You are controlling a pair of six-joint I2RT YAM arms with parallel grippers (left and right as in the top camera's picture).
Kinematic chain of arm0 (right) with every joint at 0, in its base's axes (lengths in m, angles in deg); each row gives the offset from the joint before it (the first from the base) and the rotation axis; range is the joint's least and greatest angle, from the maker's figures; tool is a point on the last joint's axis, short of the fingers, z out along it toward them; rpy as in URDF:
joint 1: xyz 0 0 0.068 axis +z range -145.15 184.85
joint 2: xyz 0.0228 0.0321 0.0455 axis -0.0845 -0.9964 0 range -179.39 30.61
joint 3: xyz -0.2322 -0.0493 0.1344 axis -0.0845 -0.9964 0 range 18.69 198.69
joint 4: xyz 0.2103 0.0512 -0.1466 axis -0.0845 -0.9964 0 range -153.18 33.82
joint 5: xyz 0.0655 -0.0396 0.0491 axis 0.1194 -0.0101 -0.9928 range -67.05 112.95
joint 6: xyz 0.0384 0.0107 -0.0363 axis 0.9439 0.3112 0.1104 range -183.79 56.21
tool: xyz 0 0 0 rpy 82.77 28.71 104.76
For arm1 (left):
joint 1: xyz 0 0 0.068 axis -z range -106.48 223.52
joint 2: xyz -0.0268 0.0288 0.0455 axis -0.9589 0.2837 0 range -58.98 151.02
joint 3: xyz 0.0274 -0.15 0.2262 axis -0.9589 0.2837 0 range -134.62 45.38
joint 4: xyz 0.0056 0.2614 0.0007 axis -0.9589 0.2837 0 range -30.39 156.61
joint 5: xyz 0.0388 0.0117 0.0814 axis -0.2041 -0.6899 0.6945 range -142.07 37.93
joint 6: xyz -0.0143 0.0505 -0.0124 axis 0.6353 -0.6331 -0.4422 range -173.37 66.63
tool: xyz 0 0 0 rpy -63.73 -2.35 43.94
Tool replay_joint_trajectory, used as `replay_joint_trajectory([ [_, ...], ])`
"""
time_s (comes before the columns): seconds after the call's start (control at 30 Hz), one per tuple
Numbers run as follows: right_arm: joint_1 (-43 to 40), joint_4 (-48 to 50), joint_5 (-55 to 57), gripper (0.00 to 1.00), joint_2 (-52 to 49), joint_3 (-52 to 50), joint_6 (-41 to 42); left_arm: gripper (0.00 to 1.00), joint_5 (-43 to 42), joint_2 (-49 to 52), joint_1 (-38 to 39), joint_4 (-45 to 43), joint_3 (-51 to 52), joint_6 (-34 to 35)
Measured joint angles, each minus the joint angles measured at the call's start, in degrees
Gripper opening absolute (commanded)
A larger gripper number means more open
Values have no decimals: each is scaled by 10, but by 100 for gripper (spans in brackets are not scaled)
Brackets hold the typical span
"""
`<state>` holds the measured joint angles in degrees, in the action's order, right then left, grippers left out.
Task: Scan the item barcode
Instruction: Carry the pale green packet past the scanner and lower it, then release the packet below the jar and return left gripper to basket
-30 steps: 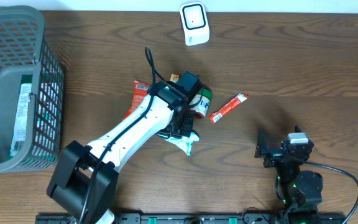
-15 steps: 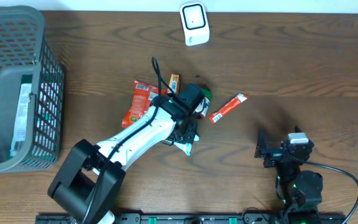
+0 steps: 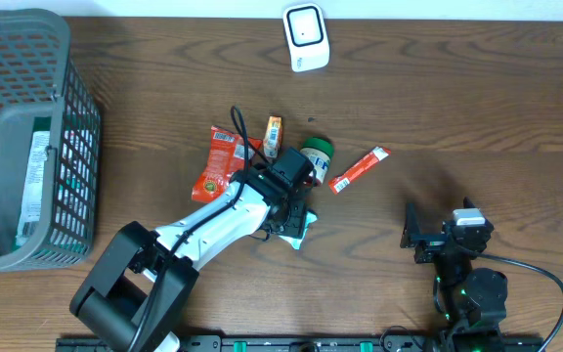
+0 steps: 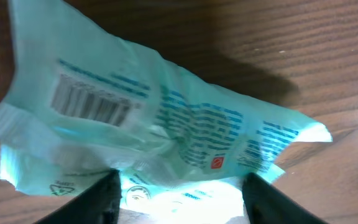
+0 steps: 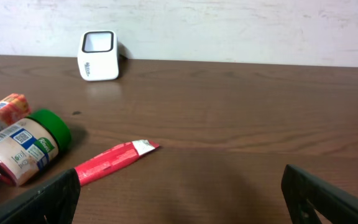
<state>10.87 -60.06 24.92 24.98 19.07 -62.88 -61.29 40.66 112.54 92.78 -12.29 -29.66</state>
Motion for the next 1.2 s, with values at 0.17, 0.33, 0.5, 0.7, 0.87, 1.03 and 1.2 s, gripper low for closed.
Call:
replay_joint_trajectory([
  [0.17, 0, 0, 0, 99, 0, 0, 0, 79, 2, 0, 1, 35, -7, -6],
  [0.33, 0, 0, 0, 99, 0, 0, 0, 79, 9, -14, 0, 111, -76, -27],
  [0.5, 0, 0, 0, 99, 0, 0, 0, 80, 32, -83, -2, 194, -212, -56],
  [0.7, 0, 0, 0, 99, 0, 0, 0, 100, 146, -134, -69, 341, -409, -101],
  [0.87, 0, 0, 0, 99, 0, 0, 0, 98, 219, -136, -234, 369, -525, -122],
  [1.03, 0, 0, 0, 99, 0, 0, 0, 98, 246, -132, -439, 313, -539, -133],
  [1.2, 0, 0, 0, 99, 0, 0, 0, 98, 241, -101, -591, 294, -539, -133],
])
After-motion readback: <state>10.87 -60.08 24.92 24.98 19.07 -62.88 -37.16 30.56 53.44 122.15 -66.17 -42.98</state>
